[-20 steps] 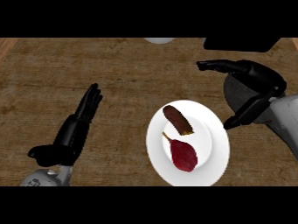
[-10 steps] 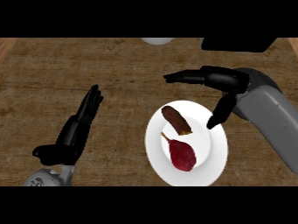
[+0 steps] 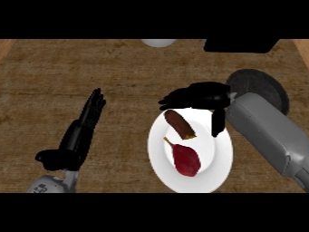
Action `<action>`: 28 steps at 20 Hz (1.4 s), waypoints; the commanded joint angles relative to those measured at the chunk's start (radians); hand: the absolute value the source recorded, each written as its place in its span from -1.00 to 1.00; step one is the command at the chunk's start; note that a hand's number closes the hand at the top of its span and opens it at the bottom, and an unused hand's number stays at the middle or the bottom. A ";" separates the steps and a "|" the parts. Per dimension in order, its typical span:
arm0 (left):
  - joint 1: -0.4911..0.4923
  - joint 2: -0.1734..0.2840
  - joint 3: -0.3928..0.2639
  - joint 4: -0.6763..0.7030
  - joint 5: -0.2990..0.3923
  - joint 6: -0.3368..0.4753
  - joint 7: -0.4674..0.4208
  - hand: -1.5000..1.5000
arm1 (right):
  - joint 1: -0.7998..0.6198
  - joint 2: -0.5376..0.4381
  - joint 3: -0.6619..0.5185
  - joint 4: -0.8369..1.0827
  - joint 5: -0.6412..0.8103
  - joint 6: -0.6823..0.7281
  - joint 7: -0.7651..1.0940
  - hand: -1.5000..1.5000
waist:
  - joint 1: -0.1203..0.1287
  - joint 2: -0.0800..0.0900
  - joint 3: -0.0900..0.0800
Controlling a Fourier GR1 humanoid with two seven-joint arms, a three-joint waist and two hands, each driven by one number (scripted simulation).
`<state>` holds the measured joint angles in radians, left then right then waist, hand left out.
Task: Pick the sweet potato from the plate and place it in the pan
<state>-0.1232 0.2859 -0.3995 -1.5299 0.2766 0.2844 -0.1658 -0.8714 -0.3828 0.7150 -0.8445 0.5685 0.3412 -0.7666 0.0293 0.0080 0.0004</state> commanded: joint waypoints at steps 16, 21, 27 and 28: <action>0.083 -0.093 0.046 0.012 -0.117 -0.046 -0.045 0.00 | -0.014 0.196 -0.145 0.240 0.225 -0.020 -0.062 -1.00 | -0.020 -0.007 0.000; 0.058 -0.087 0.058 -0.067 -0.129 -0.045 0.075 0.00 | -0.084 0.236 -0.180 0.436 0.281 -0.089 -0.144 -1.00 | -0.011 -0.004 0.000; 0.106 -0.097 0.083 -0.021 -0.130 -0.097 0.000 0.00 | -0.017 0.327 -0.174 0.471 0.356 -0.185 -0.057 -1.00 | -0.018 -0.006 0.000; 0.077 -0.095 0.091 -0.039 -0.144 -0.090 0.021 0.00 | -0.093 0.351 -0.196 0.523 0.354 -0.132 -0.052 -1.00 | -0.013 -0.004 0.000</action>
<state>-0.0467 0.2021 -0.3148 -1.5586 0.1563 0.1933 -0.1518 -0.9360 -0.0754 0.5376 -0.3700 0.8919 0.1996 -0.8446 0.0169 0.0043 0.0000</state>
